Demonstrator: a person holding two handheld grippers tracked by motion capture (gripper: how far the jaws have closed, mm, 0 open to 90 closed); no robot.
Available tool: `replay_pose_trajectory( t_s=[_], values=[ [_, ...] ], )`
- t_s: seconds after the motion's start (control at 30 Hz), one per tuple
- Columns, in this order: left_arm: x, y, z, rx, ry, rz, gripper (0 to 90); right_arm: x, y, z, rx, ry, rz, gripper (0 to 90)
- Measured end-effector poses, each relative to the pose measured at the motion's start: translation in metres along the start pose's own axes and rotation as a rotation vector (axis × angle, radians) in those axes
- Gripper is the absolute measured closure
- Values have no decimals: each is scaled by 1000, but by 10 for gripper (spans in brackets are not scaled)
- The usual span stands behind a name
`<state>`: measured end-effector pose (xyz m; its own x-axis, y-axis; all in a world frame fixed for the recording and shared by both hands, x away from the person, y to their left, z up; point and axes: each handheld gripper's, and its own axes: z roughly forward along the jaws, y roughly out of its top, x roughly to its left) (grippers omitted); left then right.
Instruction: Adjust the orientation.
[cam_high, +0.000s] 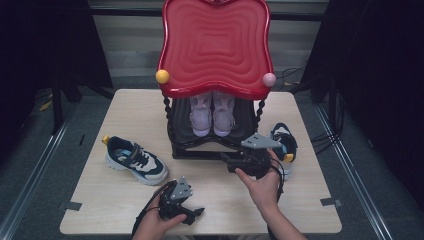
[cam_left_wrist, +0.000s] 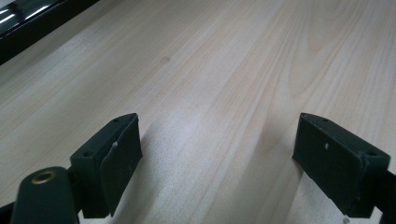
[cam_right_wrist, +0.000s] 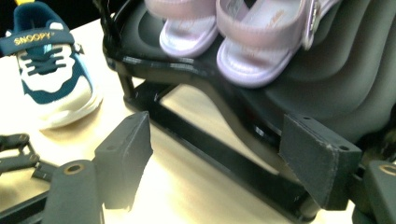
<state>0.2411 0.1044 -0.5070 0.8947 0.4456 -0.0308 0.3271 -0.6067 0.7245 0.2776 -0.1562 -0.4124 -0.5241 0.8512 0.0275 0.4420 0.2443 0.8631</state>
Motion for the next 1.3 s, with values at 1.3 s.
replay_pose_trajectory(
  t_s=[1.3],
  values=[
    [0,0,0,0,1,-1,146,-25,-85,-7,154,198,-50,141]
  ],
)
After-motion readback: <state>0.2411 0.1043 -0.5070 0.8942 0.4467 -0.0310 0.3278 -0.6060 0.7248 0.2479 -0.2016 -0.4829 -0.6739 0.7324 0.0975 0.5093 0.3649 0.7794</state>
